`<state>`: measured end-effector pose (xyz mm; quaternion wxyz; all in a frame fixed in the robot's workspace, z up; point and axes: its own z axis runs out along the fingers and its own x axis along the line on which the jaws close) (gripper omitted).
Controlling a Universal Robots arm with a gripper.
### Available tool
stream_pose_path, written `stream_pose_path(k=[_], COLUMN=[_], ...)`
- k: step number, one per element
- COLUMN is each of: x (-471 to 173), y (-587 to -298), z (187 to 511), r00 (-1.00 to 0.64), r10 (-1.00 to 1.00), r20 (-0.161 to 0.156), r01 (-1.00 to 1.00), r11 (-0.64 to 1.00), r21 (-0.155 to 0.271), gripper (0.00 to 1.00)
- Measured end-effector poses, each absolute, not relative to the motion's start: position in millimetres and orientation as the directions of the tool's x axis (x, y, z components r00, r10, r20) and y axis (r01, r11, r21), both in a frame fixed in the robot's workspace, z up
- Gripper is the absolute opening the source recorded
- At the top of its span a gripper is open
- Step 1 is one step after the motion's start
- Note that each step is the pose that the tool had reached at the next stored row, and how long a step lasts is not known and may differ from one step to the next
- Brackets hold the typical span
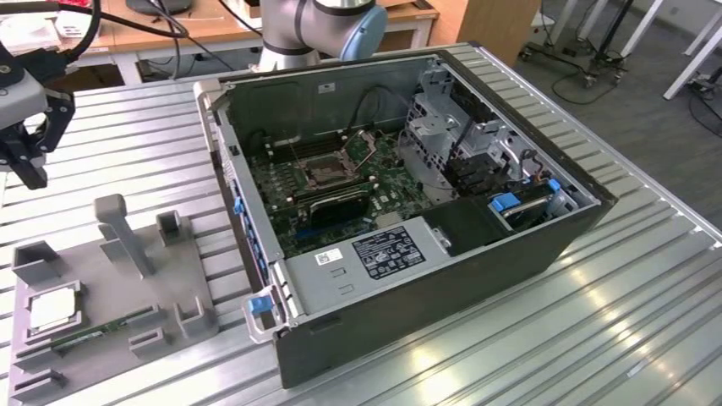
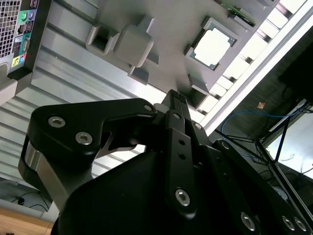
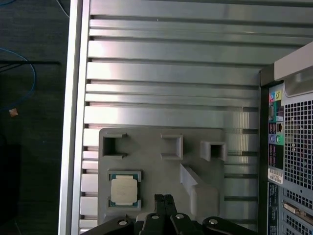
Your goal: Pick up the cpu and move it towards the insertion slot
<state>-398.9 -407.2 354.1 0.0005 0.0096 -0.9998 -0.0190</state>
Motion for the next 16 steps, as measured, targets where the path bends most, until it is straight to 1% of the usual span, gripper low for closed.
stream_pose_path(k=[16], x=[-400], y=[-417], z=[342], r00=[-1.000], r10=[-0.019], r20=[0.000], r01=[-0.019], r11=[0.999], r21=[0.038], gripper=[0.11])
